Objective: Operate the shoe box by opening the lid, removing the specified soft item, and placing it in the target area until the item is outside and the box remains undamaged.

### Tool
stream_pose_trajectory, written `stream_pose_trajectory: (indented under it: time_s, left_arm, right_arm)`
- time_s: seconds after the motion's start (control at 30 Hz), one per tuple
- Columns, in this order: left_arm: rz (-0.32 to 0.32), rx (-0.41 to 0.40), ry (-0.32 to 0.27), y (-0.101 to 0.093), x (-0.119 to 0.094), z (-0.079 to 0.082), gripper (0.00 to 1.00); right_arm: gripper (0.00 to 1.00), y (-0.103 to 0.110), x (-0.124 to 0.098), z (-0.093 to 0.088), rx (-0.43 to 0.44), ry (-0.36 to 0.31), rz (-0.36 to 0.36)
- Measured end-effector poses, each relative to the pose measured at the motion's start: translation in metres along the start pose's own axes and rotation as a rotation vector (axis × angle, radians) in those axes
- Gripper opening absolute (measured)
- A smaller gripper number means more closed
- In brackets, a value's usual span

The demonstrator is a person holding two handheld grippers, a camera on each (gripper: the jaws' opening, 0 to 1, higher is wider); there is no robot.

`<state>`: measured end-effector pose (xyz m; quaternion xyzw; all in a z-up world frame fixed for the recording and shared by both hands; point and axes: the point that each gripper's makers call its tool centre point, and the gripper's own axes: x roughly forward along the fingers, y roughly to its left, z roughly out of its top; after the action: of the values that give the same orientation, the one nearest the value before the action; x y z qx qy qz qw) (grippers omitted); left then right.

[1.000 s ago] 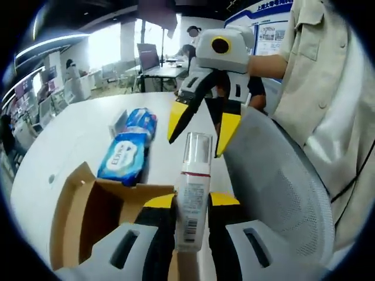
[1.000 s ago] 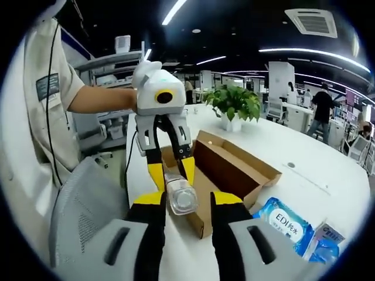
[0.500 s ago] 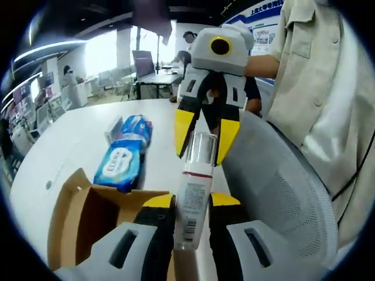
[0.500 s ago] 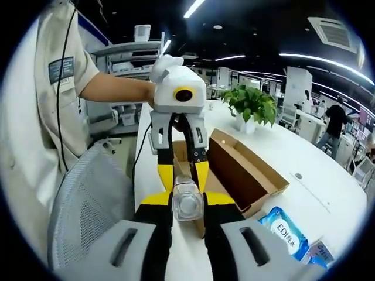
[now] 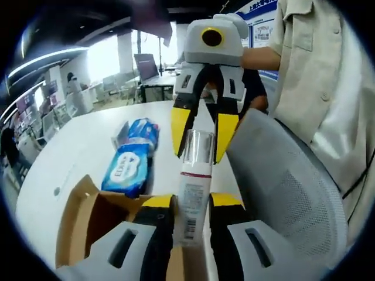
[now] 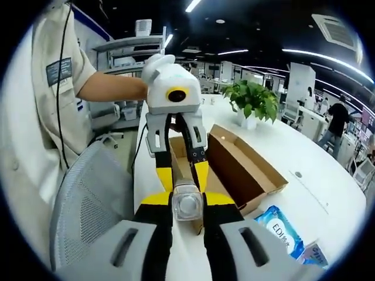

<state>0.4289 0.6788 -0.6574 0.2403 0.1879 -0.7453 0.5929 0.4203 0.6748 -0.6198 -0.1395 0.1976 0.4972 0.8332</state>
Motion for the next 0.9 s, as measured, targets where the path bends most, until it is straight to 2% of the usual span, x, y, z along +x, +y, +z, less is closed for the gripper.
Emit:
stream_pose_trajectory:
  time_s: [0.3,0.67,0.9]
  left_arm:
    - [0.068,-0.052,-0.021,0.009,-0.01,-0.005,0.34]
    - [0.226,-0.161,-0.079,0.031,-0.034,-0.011,0.57]
    - [0.307,-0.225,-0.099,0.036,-0.049,-0.017,0.7]
  right_arm:
    - [0.16,-0.01,-0.005,-0.003,-0.014,0.025,0.008]
    - [0.16,-0.046,-0.025,-0.004,-0.045,0.064,-0.025]
    - [0.16,-0.073,-0.04,-0.009,-0.082,0.11,-0.051]
